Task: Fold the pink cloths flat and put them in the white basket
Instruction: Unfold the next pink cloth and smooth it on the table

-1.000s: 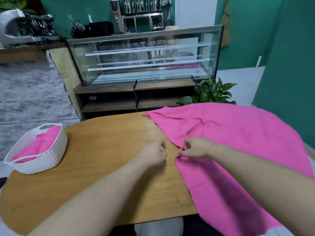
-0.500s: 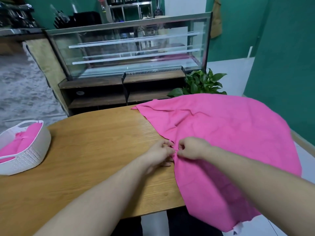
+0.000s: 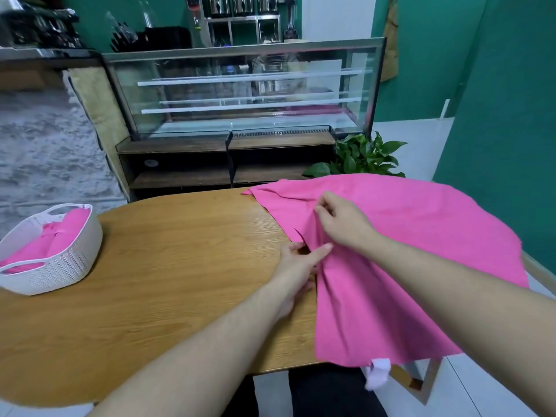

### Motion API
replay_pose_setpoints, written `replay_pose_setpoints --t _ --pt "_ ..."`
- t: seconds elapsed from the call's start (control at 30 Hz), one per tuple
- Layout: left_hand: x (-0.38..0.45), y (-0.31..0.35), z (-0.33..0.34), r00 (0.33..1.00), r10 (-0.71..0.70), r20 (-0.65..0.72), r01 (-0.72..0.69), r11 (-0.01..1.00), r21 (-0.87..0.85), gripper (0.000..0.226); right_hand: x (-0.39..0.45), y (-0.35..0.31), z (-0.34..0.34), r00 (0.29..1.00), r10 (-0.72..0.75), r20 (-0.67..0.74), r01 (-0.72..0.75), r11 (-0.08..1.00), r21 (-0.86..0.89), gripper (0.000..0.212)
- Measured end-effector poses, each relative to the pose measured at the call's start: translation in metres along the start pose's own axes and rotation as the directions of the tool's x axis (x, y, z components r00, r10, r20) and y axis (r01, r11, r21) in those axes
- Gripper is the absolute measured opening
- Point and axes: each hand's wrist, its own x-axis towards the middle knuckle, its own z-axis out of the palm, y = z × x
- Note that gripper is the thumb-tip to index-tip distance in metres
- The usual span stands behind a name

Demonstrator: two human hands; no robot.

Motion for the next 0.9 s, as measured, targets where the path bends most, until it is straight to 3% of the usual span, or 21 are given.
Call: replay_pose_setpoints --t 0.1,0.23,0.37,0.4,0.47,0.57,0.63,0.77,0.9 --pt "0.001 0.002 0.001 0.996 0.088 0.017 -0.089 0.995 0.043 0.060 0.003 -0.026 0.000 0.991 -0.136 -0.011 0.136 0.988 0.075 0.010" --pt "0.005 0.011 -0.001 0.975 0.218 -0.041 -0.217 0.976 0.006 0.013 0.003 -0.059 0.012 0.967 -0.249 0.057 0.238 0.959 0.154 0.011" --pt "-0.001 0.029 -0.021 0.928 0.344 -0.146 -0.350 0.937 -0.015 0.017 0.005 -0.067 0.021 0.957 -0.268 0.109 0.244 0.951 0.192 0.009" --pt "-0.002 0.033 -0.031 0.919 0.350 -0.179 -0.359 0.933 -0.016 0.019 0.003 -0.064 0.020 0.960 -0.261 0.104 0.241 0.955 0.173 0.009" --pt "0.001 0.042 -0.053 0.922 0.304 -0.239 -0.330 0.941 -0.077 0.022 -0.003 -0.055 0.018 0.964 -0.234 0.128 0.222 0.970 0.100 0.028" --pt "0.007 0.054 -0.092 0.925 0.233 -0.301 -0.296 0.937 -0.185 0.018 -0.015 -0.035 0.018 0.954 -0.167 0.250 0.216 0.959 -0.185 0.054" --pt "0.012 0.060 -0.112 0.900 0.229 -0.371 -0.337 0.905 -0.260 0.019 -0.019 -0.021 0.022 0.942 -0.130 0.309 0.235 0.913 -0.333 0.060" --pt "0.024 0.066 -0.150 0.869 0.238 -0.434 -0.393 0.866 -0.310 0.024 -0.017 0.002 0.033 0.943 -0.060 0.328 0.234 0.820 -0.523 0.032" --pt "0.030 0.071 -0.174 0.891 0.249 -0.380 -0.359 0.899 -0.252 0.022 -0.011 0.009 0.040 0.961 0.022 0.276 0.108 0.887 -0.449 0.026"
